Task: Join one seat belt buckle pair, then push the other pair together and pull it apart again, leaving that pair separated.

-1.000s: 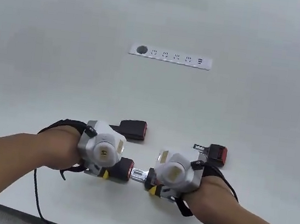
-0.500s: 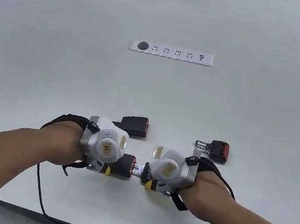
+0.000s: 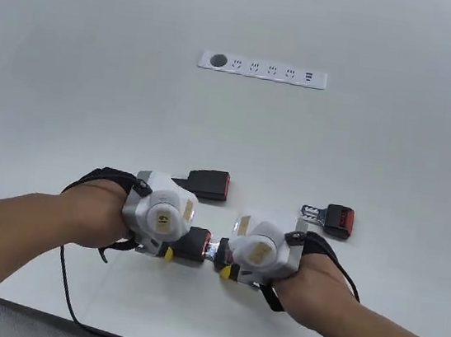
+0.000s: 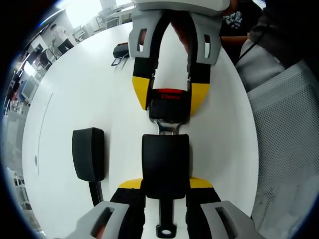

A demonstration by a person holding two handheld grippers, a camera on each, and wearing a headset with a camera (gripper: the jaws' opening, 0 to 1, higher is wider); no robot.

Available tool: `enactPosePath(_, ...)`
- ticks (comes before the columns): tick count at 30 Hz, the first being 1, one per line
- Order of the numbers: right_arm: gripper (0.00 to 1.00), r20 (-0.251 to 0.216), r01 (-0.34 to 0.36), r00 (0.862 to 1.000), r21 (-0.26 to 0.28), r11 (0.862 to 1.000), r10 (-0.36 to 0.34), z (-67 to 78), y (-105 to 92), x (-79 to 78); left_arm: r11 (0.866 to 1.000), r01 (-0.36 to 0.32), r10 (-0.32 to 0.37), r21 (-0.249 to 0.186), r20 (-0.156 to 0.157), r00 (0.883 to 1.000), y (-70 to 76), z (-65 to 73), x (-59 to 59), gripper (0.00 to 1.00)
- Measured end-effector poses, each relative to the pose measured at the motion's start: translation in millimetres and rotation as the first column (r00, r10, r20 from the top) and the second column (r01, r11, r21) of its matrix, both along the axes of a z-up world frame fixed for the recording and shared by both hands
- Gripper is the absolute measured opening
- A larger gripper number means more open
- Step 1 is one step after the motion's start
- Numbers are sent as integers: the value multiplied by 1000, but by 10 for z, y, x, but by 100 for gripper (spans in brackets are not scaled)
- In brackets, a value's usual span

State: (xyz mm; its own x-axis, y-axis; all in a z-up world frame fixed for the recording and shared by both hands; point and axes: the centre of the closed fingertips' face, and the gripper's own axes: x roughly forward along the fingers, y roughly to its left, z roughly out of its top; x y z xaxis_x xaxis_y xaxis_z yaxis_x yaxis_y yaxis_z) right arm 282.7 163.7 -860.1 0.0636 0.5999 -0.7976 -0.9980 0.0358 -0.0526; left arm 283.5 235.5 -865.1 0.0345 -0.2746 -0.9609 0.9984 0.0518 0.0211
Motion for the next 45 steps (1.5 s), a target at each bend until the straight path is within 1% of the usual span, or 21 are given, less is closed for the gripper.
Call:
enactPosePath(6, 31, 3, 14, 1000, 6, 1000, -14, 0, 11, 7, 1000, 14, -14, -3, -3, 1000, -3, -1, 0, 31)
enactPosePath(8, 31, -4, 19, 1000, 18, 1000, -19, 6, 52, 5, 1000, 19, -19, -8, -2, 1000, -6, -1, -4, 31)
enactPosePath(10, 31, -1, 11, 1000, 13, 1000, -11, -3, 103, 2, 1000, 23, -23, -8, 0, 1000, -6, -2, -2, 31)
enactPosePath(13, 31, -4, 14, 1000, 15, 1000, -14, -2, 107, 11, 1000, 20, -20, -8, 2, 1000, -6, -4, 4, 31)
enactPosePath(18, 31, -7, 19, 1000, 19, 1000, -19, 1, 110, 12, 999, 33, -33, -2, 2, 999, -10, -5, 4, 31)
enactPosePath(21, 31, -3, 19, 1000, 19, 1000, -19, 2, 109, 8, 999, 35, -35, -5, 3, 999, -8, -5, 8, 31)
enactPosePath(26, 31, -1, 21, 1000, 20, 1000, -21, -3, 111, 9, 999, 52, -52, 12, -2, 999, -15, -10, 4, 31)
enactPosePath(27, 31, -14, 33, 999, 4, 999, -33, -11, 87, -12, 998, 55, -55, 13, -3, 999, -14, -17, -1, 31)
enactPosePath(28, 31, -4, 23, 1000, 23, 999, -23, 3, 130, 3, 999, 47, -47, 9, -4, 999, -5, -13, -2, 31)
enactPosePath(30, 31, -5, 29, 1000, 20, 999, -28, 4, 117, 5, 999, 47, -47, 1, -2, 999, -4, -13, -5, 31)
enactPosePath(33, 31, -3, 23, 1000, 17, 1000, -23, 11, 113, 3, 999, 44, -44, 2, -2, 999, -2, -14, 0, 31)
enactPosePath(35, 32, -3, 23, 1000, 15, 1000, -23, 12, 106, 5, 999, 43, -43, -8, -3, 999, 8, -11, 6, 31)
enactPosePath(37, 32, -4, 19, 1000, 16, 1000, -19, 16, 95, 3, 998, 48, -48, -30, -8, 999, 20, -6, 16, 31)
enactPosePath(39, 32, -1, 3, 1000, 18, 1000, -3, 15, 80, -3, 996, 45, -46, -79, -8, 999, 22, 2, 27, 31)
enactPosePath(41, 32, 0, 2, 1000, 23, 1000, -2, 13, 75, -2, 995, 29, -30, -99, -12, 999, 29, 10, 31, 31)
enactPosePath(45, 32, -5, 5, 1000, 28, 1000, -5, 10, 75, 3, 994, 20, -21, -110, -11, 1000, 16, 7, 36, 30)
